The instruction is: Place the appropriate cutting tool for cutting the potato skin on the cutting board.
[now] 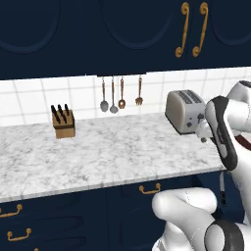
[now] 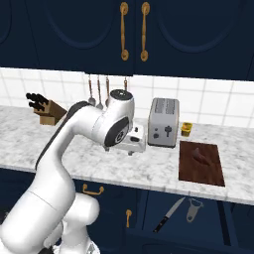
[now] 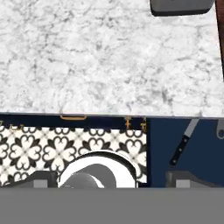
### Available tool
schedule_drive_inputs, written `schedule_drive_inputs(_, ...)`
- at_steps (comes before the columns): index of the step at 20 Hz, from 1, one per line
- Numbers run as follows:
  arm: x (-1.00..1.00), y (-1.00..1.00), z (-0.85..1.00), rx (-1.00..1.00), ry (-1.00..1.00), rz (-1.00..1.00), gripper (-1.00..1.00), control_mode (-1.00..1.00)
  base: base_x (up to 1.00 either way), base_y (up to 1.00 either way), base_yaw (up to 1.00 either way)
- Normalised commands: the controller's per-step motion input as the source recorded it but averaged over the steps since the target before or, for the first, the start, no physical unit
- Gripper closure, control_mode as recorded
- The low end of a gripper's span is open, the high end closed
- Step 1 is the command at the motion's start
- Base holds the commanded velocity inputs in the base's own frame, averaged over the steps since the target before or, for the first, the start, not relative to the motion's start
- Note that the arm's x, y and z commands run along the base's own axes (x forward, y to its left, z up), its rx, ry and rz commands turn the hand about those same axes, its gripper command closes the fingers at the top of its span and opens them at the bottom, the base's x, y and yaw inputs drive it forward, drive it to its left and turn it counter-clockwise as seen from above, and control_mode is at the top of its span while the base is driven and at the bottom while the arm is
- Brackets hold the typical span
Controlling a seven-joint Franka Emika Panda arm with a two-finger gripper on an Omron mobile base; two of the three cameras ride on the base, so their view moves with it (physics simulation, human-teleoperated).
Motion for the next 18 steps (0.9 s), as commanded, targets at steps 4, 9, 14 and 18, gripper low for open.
schedule_drive_inputs(4, -0.55, -1.0, -0.57, 0.22, 0.23, 0.0, -1.0, -1.0, 0.0, 0.0, 0.0)
schedule_drive_inputs(9, -0.65, -1.0, -0.57, 0.07, 0.16, -0.07, -1.0, -1.0, 0.0, 0.0, 0.0)
schedule_drive_inputs(14, -0.11, -0.76, -0.38, 0.0, 0.04, -0.01, -1.0, -1.0, 0.0, 0.0, 0.0)
schedule_drive_inputs(18, 0.05, -0.66, -0.62, 0.01, 0.13, -0.01, -1.0, -1.0, 0.0, 0.0, 0.0)
